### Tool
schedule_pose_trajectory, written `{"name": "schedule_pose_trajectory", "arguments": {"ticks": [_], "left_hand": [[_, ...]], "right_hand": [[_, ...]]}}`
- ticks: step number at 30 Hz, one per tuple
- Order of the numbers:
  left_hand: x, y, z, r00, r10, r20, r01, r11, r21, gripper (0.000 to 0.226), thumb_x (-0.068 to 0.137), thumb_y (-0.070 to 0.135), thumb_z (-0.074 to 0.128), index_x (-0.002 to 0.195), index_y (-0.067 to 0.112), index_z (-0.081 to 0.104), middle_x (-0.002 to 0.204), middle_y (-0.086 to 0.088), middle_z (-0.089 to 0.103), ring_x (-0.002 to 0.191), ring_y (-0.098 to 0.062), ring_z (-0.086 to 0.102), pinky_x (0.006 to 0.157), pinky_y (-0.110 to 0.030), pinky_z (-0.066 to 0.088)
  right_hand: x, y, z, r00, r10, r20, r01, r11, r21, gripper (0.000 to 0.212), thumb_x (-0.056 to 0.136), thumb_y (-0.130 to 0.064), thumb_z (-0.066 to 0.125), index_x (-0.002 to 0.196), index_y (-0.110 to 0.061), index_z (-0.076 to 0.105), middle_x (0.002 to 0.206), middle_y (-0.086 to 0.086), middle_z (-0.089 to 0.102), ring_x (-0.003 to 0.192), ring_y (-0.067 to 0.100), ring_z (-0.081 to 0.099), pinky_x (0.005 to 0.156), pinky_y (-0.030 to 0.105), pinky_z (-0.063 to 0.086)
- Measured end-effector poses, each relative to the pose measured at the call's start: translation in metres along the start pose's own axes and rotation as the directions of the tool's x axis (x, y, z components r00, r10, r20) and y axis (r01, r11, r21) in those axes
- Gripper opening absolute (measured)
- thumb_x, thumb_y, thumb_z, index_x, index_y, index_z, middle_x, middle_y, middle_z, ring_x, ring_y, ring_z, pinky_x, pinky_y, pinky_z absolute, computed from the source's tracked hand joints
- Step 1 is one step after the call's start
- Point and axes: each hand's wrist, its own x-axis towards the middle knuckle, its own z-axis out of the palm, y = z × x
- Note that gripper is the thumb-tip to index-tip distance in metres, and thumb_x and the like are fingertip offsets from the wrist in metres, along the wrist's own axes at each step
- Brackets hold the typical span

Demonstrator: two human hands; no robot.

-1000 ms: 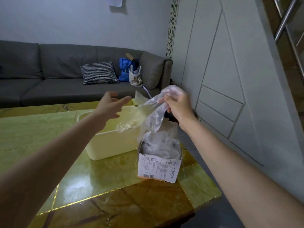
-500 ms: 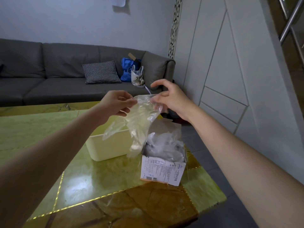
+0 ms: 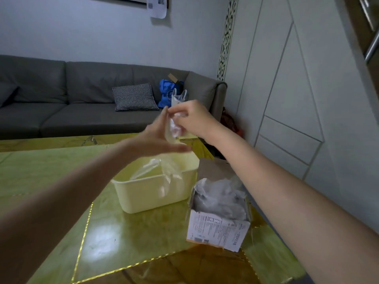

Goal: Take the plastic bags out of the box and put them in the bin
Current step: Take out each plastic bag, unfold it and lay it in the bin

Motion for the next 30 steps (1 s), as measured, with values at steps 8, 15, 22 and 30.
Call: {"name": "schedule_pose_trajectory", "arguments": {"ticks": [8,15,22,30], "left_hand": [[0.006,-0.052,-0.023,0.863,0.256,-0.435,0.194,0.627,0.755,0.033,0.09,0.001,0.04,0.117,0.01,0.057,0.103,-0.013,0.065,0.091,-0.027,0.057,0.08,-0.037,0.031],[0.006,-0.084,-0.026,0.94,-0.305,0.155,-0.031,0.374,0.927,0.089,0.087,0.041,0.057,0.148,0.028,-0.005,0.157,-0.001,0.0,0.145,-0.025,0.001,0.114,-0.051,0.002],[0.032,-0.087,-0.003,0.708,-0.561,0.43,0.037,0.637,0.77,0.041,0.095,0.036,0.045,0.134,0.023,0.049,0.136,0.001,0.049,0.124,-0.018,0.045,0.105,-0.03,0.033],[0.055,-0.127,0.017,0.557,-0.744,0.37,-0.159,0.341,0.926,0.038,0.099,0.017,0.037,0.13,-0.002,0.046,0.136,-0.017,0.047,0.124,-0.031,0.047,0.104,-0.036,0.037]], "right_hand": [[0.014,0.026,-0.002,0.985,0.096,-0.142,-0.045,0.945,0.324,0.034,0.094,-0.001,0.05,0.127,-0.006,0.056,0.128,0.01,0.057,0.088,0.015,0.062,0.078,0.026,0.056],[0.033,0.073,0.053,0.897,0.29,0.335,-0.179,0.929,-0.324,0.051,0.087,0.006,0.056,0.136,-0.007,0.05,0.141,0.012,0.047,0.109,0.025,0.06,0.086,0.027,0.048],[0.05,0.094,0.096,0.716,0.422,0.556,0.169,0.668,-0.725,0.039,0.087,-0.002,0.057,0.125,-0.002,0.051,0.116,0.012,0.054,0.106,0.03,0.054,0.092,0.037,0.049],[0.052,0.072,0.096,0.635,0.493,0.594,0.35,0.502,-0.791,0.023,0.095,-0.014,0.052,0.116,-0.006,0.056,0.102,0.007,0.055,0.076,0.019,0.049,0.074,0.031,0.042]]}}
